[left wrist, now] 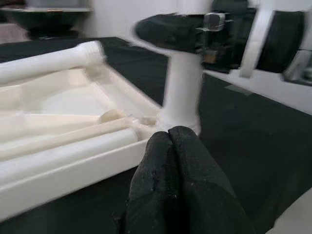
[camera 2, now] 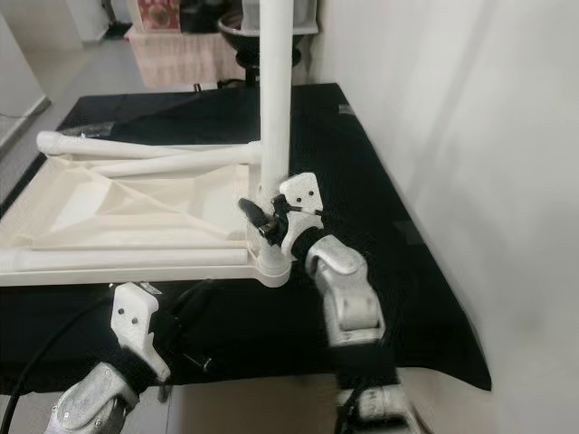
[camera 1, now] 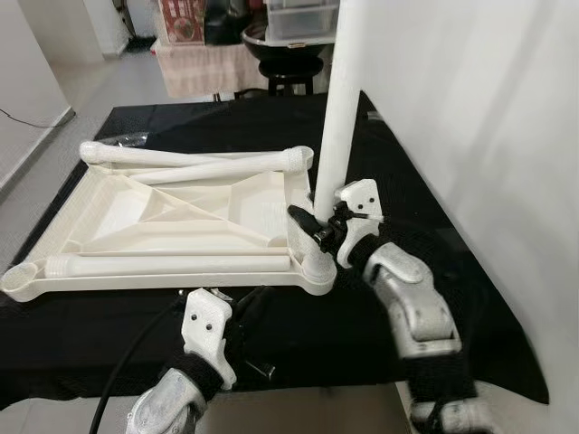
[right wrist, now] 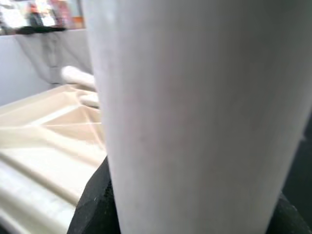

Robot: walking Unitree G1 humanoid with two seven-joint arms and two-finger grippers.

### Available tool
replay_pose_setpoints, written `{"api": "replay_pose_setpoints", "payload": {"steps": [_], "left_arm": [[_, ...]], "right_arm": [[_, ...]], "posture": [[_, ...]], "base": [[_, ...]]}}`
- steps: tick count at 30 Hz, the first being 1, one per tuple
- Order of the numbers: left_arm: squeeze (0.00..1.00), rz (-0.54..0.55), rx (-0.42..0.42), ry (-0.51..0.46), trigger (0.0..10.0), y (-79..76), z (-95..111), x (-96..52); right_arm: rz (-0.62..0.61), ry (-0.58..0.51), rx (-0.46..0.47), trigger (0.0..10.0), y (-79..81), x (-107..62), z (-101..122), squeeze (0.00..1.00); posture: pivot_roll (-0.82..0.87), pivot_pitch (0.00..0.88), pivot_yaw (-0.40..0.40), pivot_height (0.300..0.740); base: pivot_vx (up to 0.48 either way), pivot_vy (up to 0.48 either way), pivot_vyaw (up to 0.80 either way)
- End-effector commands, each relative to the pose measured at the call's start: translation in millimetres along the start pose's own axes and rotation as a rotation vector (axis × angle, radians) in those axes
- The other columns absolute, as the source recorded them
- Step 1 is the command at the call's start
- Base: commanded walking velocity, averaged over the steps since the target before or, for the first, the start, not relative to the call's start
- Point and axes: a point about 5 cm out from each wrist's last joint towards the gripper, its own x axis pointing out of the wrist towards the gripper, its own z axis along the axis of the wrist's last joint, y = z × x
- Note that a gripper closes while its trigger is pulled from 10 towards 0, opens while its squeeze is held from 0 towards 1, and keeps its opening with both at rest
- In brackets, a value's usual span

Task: Building children table

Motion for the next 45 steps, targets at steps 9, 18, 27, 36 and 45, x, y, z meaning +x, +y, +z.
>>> {"api": "replay_pose_setpoints", "payload": {"steps": [9,18,27,36,45], "left_arm": [[0.0,0.015,0.008,0.022,10.0,8.1,-3.3,-1.8],[0.0,0.027,0.016,0.019,10.0,9.7,-3.5,0.4],[0.0,0.026,0.011,0.009,10.0,2.8,0.8,-3.4],[0.0,0.028,0.009,0.011,10.0,-8.5,12.0,-23.3],[0.0,0.006,0.007,0.032,10.0,-14.1,18.3,-33.6]], "right_arm": [[-0.042,0.14,0.002,0.0,7.8,-3.4,-30.4,0.0],[0.17,0.034,0.099,10.0,16.3,15.9,-1.1,1.0],[0.675,0.008,-0.077,10.0,0.6,28.5,18.2,0.0],[0.779,0.01,-0.052,10.0,-15.8,42.8,33.4,0.0],[0.874,-0.014,-0.049,10.0,-28.7,39.8,42.7,0.0]], "posture": [[0.04,0.065,0.027,0.74],[0.05,0.056,0.026,0.74],[0.08,0.101,0.013,0.74],[0.11,0.181,0.036,0.74],[0.14,0.236,0.06,0.74]], "base": [[0.0,0.0,0.0],[0.0,0.0,0.0],[0.0,0.0,0.0],[0.0,0.0,0.0],[0.0,0.0,0.0]]}}
